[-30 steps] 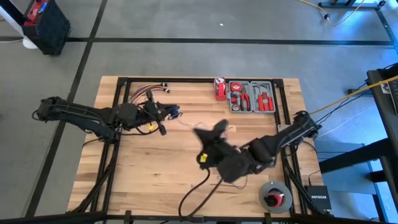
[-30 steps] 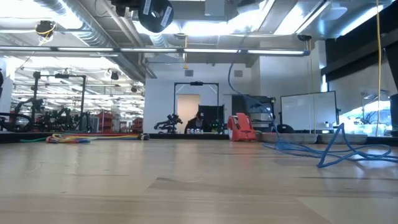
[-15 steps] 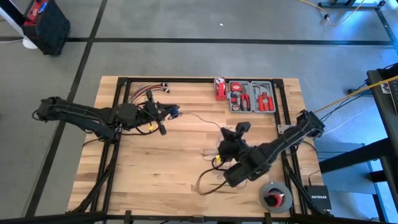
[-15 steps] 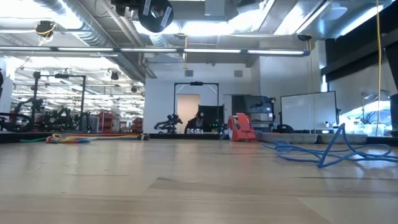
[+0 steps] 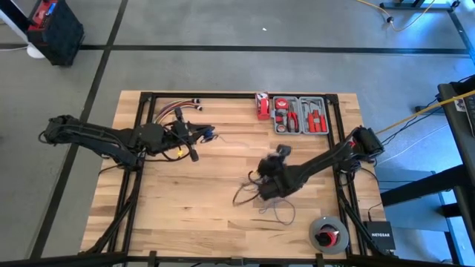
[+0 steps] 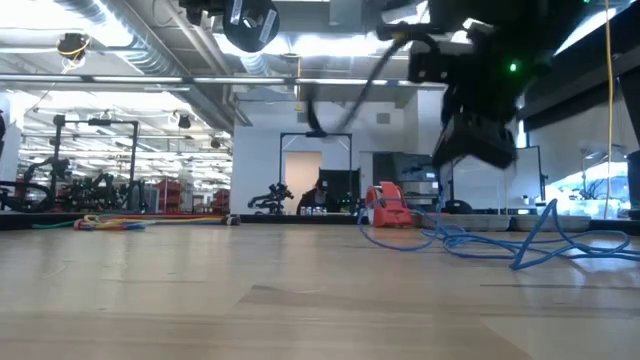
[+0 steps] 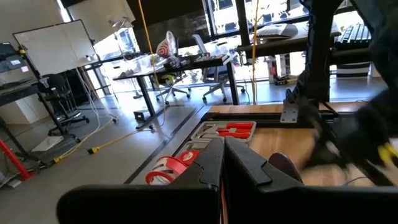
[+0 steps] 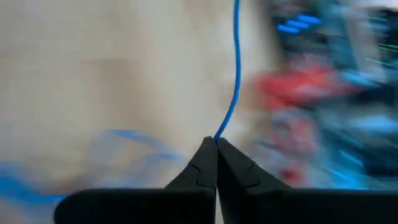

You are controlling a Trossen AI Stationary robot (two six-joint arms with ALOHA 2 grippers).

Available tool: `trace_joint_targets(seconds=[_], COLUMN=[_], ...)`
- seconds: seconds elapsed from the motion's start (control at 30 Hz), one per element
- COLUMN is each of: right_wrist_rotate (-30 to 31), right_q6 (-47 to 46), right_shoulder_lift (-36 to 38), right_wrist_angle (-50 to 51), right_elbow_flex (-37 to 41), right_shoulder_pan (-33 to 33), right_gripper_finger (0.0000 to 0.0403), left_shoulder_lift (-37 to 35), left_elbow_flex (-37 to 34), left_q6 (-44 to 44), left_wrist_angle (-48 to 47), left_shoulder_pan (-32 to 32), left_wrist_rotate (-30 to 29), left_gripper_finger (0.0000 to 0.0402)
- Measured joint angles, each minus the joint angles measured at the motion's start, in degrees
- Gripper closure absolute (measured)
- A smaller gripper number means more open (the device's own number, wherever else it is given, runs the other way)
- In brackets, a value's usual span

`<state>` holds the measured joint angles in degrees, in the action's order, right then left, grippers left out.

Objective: Coil cords
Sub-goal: Uncoil the blue wire from the black spool

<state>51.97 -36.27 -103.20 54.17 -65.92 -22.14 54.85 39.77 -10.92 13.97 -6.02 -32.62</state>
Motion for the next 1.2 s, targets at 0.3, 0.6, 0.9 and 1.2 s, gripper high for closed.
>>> trace_joint_targets(seconds=[0.3, 0.6, 0.9, 1.2], right_wrist_rotate=[-28.0, -30.6, -29.3, -27.0], right_q6=[38.3, 56.8, 45.9, 29.6], right_shoulder_lift=[-2.1, -2.8, -2.8, -2.3], right_wrist_angle=[-59.4, -65.5, -50.7, -20.8], right_elbow_flex=[5.5, -9.1, -13.3, -13.7], right_shoulder_pan=[0.0, 0.0, 0.1, 0.8], right_gripper_finger=[0.0402, 0.0402, 0.0397, 0.03], left_shoulder_lift=[0.0, 0.0, 0.0, 0.0], left_elbow_flex=[0.0, 0.0, 0.0, 0.0], left_q6=[0.0, 0.0, 0.0, 0.4], left_wrist_angle=[0.2, -0.1, -0.3, -0.3], left_shoulder_pan=[0.0, 0.0, 0.0, 0.1], left_wrist_rotate=[0.0, 0.0, 0.0, 0.0], left_gripper_finger=[0.0396, 0.0396, 0.0396, 0.0396])
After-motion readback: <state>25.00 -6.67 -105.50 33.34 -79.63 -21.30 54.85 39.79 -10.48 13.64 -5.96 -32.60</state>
